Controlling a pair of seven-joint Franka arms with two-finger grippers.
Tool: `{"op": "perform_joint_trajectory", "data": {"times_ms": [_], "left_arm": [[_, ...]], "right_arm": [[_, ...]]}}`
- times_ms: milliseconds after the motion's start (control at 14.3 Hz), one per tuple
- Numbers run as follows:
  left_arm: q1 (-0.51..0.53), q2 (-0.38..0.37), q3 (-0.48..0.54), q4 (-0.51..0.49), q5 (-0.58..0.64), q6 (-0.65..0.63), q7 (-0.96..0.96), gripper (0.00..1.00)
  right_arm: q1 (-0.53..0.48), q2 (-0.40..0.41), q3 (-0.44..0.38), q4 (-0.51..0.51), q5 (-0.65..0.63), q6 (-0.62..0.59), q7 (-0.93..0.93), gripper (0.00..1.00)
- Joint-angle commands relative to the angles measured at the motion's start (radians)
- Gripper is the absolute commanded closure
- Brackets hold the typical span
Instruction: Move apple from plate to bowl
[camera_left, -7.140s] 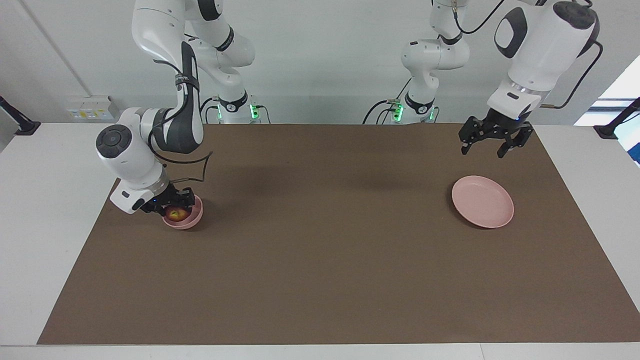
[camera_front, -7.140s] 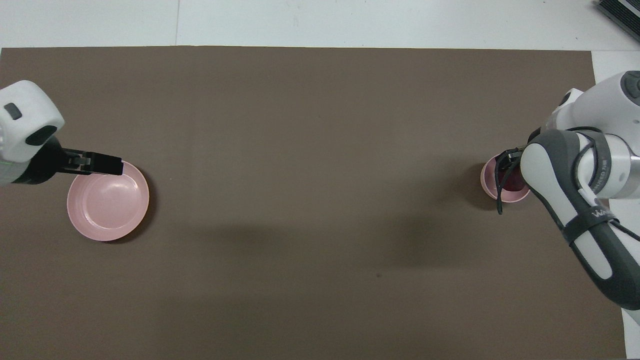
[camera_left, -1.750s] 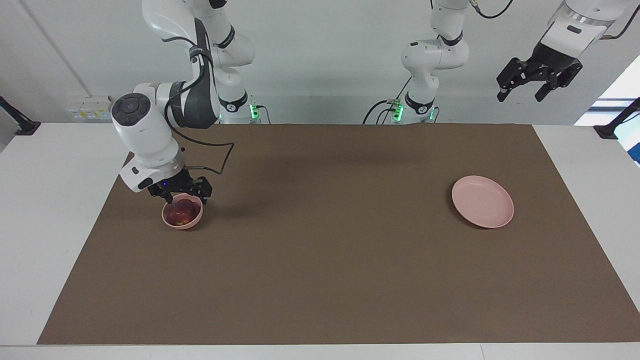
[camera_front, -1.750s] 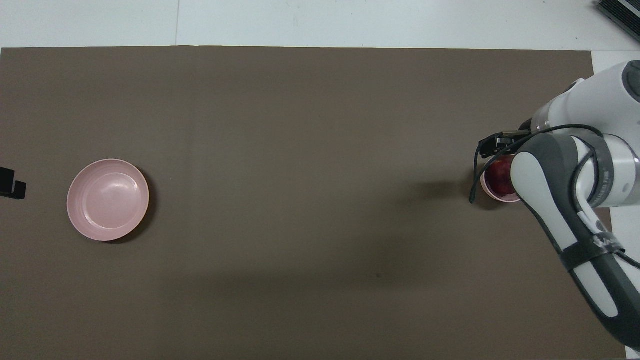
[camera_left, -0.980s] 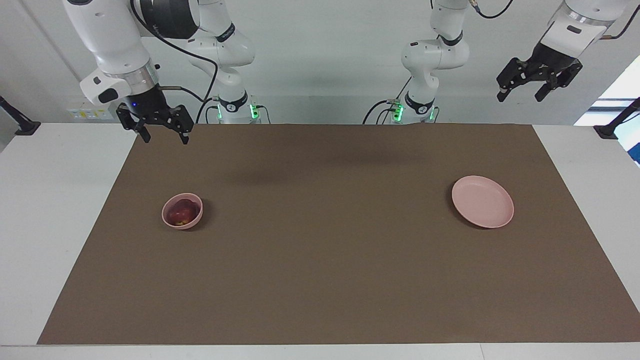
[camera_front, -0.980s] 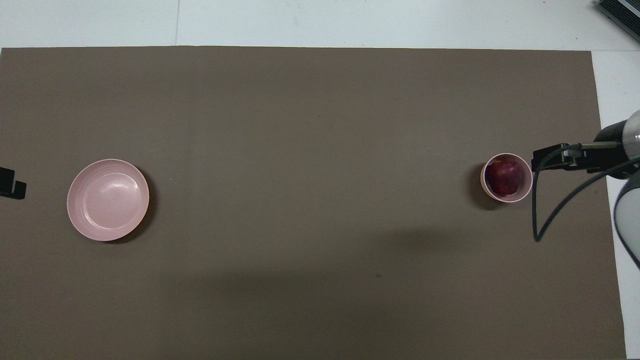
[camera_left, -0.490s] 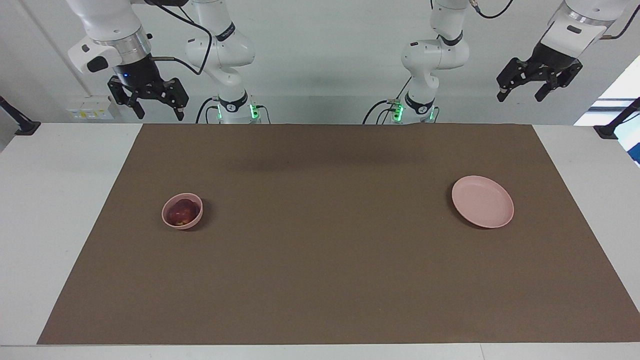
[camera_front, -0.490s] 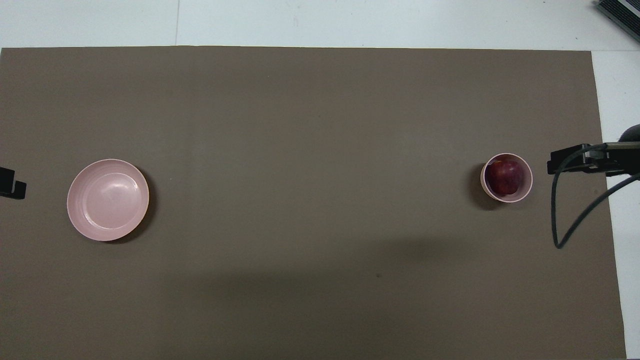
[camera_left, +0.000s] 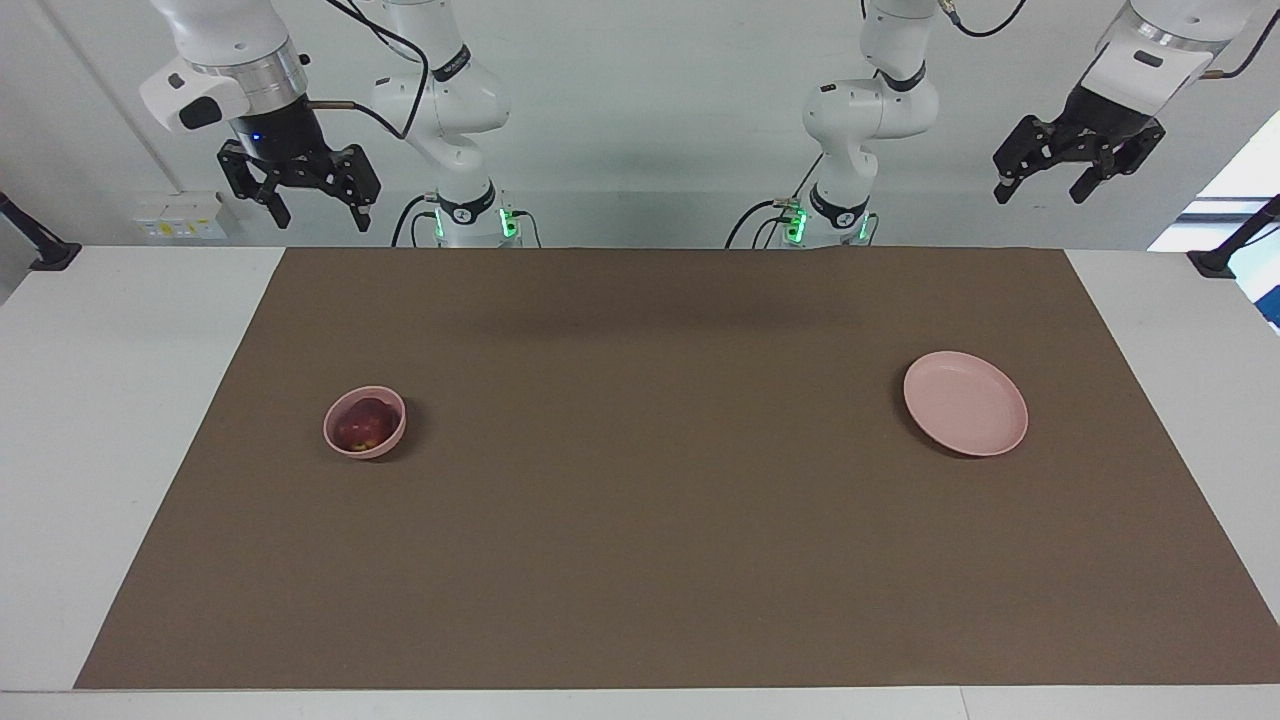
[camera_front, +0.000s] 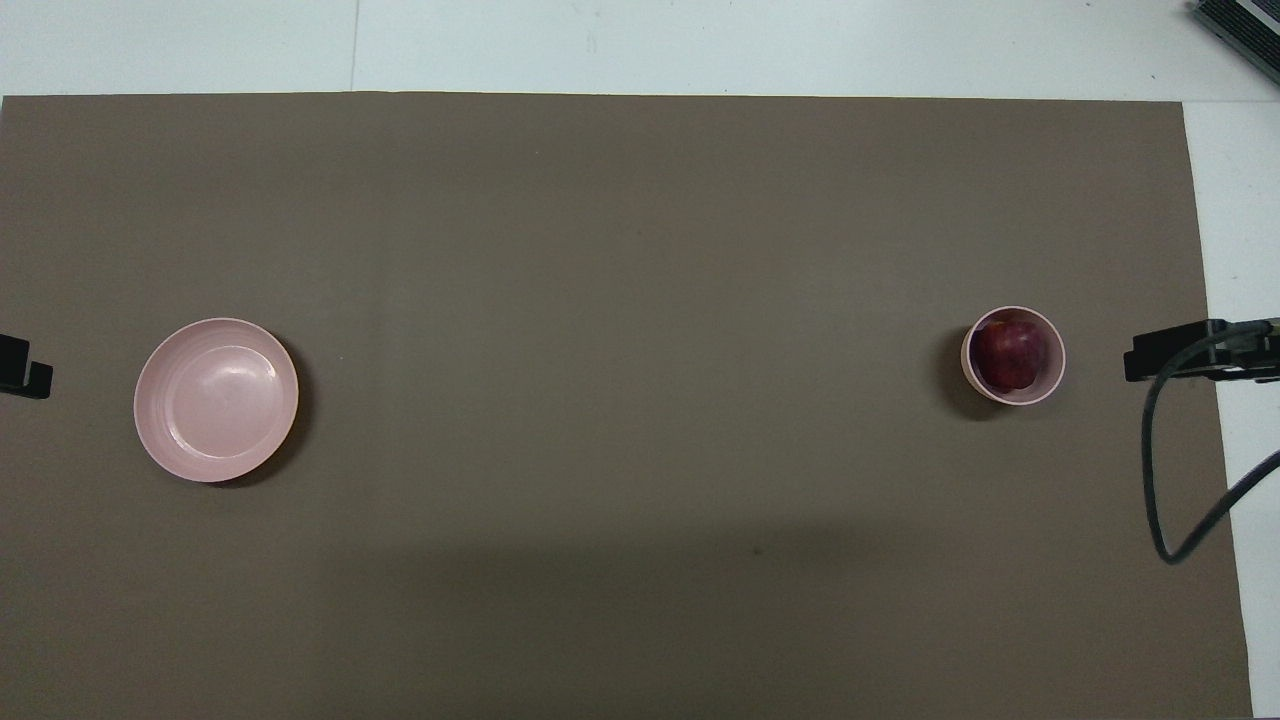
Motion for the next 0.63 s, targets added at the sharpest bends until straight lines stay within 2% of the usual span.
{"op": "perform_joint_trajectory", "data": {"times_ms": [0,560], "left_arm": [[0.005,-0.027,-0.003,-0.031,0.009,0.001,-0.01,0.0],[0.003,-0.025,-0.004,-0.031,0.004,0.019,-0.005,0.0]], "right_arm": [[-0.005,-0.018,0.001,0.019,-0.019,-0.064,-0.009,0.0],[-0.006,-0.05,-0.002,-0.03,-0.009,-0.052,-0.037,0.0]]}}
